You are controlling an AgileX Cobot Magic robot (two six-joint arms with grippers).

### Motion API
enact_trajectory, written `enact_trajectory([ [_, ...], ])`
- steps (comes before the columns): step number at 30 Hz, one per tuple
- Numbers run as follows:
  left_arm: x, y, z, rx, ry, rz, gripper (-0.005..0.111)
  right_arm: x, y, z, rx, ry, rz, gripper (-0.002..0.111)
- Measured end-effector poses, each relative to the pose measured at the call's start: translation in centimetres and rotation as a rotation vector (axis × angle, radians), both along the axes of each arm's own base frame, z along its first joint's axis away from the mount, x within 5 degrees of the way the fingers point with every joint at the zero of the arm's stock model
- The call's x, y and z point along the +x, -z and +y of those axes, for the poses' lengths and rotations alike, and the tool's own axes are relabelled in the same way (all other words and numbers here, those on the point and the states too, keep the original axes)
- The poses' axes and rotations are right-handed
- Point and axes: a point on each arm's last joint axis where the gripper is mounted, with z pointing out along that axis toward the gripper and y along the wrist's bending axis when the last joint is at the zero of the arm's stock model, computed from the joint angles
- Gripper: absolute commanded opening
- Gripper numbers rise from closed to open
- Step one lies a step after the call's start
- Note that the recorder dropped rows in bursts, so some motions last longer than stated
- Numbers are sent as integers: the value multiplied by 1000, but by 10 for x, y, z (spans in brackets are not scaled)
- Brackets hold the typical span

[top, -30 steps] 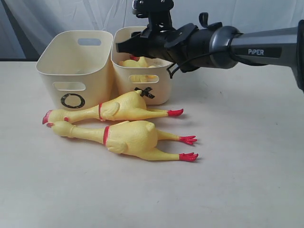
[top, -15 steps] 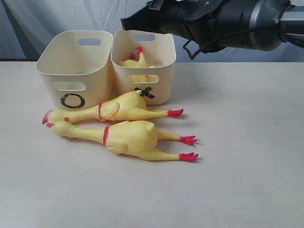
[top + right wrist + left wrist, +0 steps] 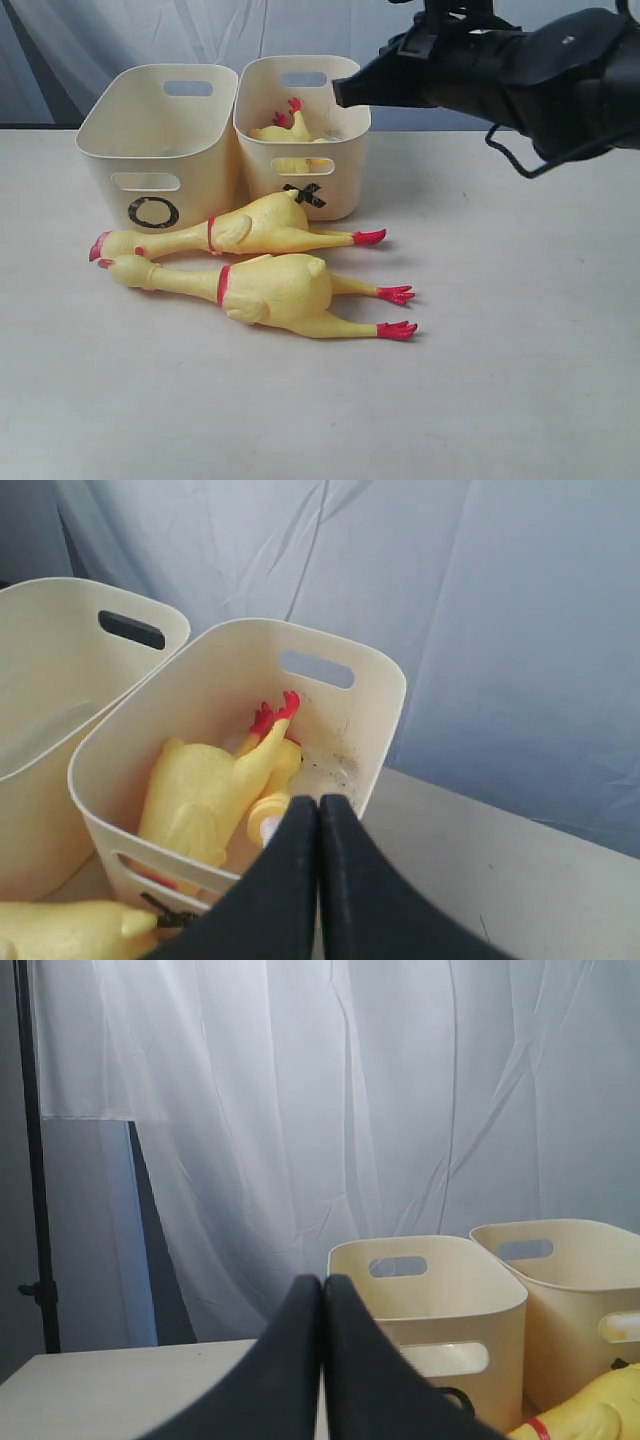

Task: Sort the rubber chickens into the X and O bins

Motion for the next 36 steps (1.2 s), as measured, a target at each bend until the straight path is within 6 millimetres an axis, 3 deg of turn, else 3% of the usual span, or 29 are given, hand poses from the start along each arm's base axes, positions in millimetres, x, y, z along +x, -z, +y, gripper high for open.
enact_trajectory([
  [8, -2, -7, 0, -45, 11, -77, 0, -39, 1, -24, 0, 2, 19, 0],
  [23, -6, -18, -1, -506, 170, -175, 0, -101, 10, -64, 63, 26, 42, 0],
  [26, -6, -18, -6, -477, 216, -158, 0, -113, 10, -71, 66, 22, 26, 0],
  [32, -12, -36, -15, -359, 297, -185, 0, -137, 6, -84, 93, -4, -4, 0],
  [36, -5, -45, -15, -349, 276, -130, 0, -155, -4, -85, 137, -92, -6, 0],
])
